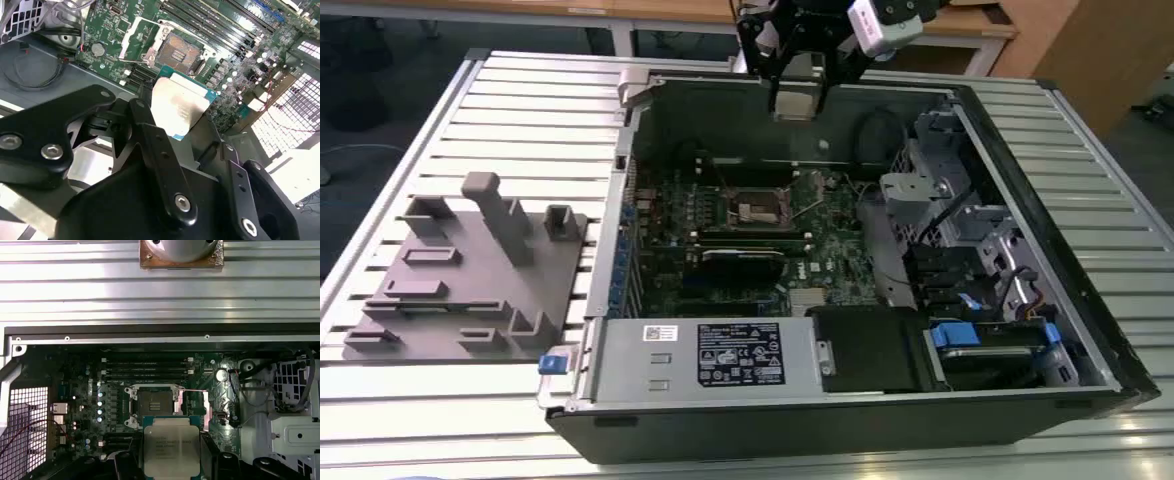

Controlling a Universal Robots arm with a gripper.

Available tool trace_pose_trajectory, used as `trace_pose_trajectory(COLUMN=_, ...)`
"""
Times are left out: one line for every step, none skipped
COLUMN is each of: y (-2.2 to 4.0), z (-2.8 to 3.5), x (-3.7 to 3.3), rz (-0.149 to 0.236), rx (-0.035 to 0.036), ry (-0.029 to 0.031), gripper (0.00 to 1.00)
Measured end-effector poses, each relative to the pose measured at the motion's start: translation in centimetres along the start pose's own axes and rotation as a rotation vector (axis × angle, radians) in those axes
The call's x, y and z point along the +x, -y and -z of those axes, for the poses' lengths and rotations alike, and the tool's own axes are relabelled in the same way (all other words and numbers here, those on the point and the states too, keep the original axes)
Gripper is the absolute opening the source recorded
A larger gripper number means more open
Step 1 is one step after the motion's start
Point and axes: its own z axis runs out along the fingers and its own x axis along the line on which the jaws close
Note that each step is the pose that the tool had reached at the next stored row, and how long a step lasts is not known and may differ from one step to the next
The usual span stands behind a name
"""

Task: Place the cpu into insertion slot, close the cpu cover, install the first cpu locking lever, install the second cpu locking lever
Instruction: 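Place the cpu into insertion slot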

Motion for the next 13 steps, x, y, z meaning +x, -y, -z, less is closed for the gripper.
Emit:
trace_pose_trajectory(y=0.0, z=0.0, x=0.0, rz=0.0, rx=0.0, ry=0.0, gripper=0.54)
trace_pose_trajectory(y=0.0, z=0.0, x=0.0, rz=0.0, rx=0.0, ry=0.0, gripper=0.54)
trace_pose_trajectory(y=0.0, z=-0.01, x=0.0, rz=0.0, rx=0.0001, ry=-0.0001, gripper=0.54)
trace_pose_trajectory(y=0.0, z=-0.03, x=0.0, rz=0.0, rx=0.0001, ry=0.0, gripper=0.54)
trace_pose_trajectory(y=0.0, z=-0.04, x=0.0, rz=0.0, rx=0.0001, ry=0.0, gripper=0.54)
trace_pose_trajectory(y=0.0, z=-0.07, x=0.0, rz=0.0, rx=-0.0001, ry=0.0, gripper=0.54)
trace_pose_trajectory(y=0.01, z=-0.1, x=0.0, rz=0.0, rx=-0.0001, ry=0.0, gripper=0.54)
trace_pose_trajectory(y=0.01, z=-0.12, x=0.0, rz=0.0, rx=0.0, ry=0.0, gripper=0.54)
trace_pose_trajectory(y=0.01, z=-0.14, x=0.0, rz=0.0, rx=0.0, ry=0.0, gripper=0.54)
trace_pose_trajectory(y=0.01, z=-0.15, x=0.0, rz=0.0, rx=0.0001, ry=-0.0001, gripper=0.54)
trace_pose_trajectory(y=0.02, z=-0.15, x=0.0, rz=0.0, rx=0.0002, ry=-0.0001, gripper=0.54)
trace_pose_trajectory(y=0.02, z=-0.17, x=0.0, rz=0.0, rx=0.0, ry=0.0, gripper=0.54)
trace_pose_trajectory(y=0.02, z=-0.18, x=0.0, rz=0.0, rx=0.0, ry=0.0, gripper=0.54)
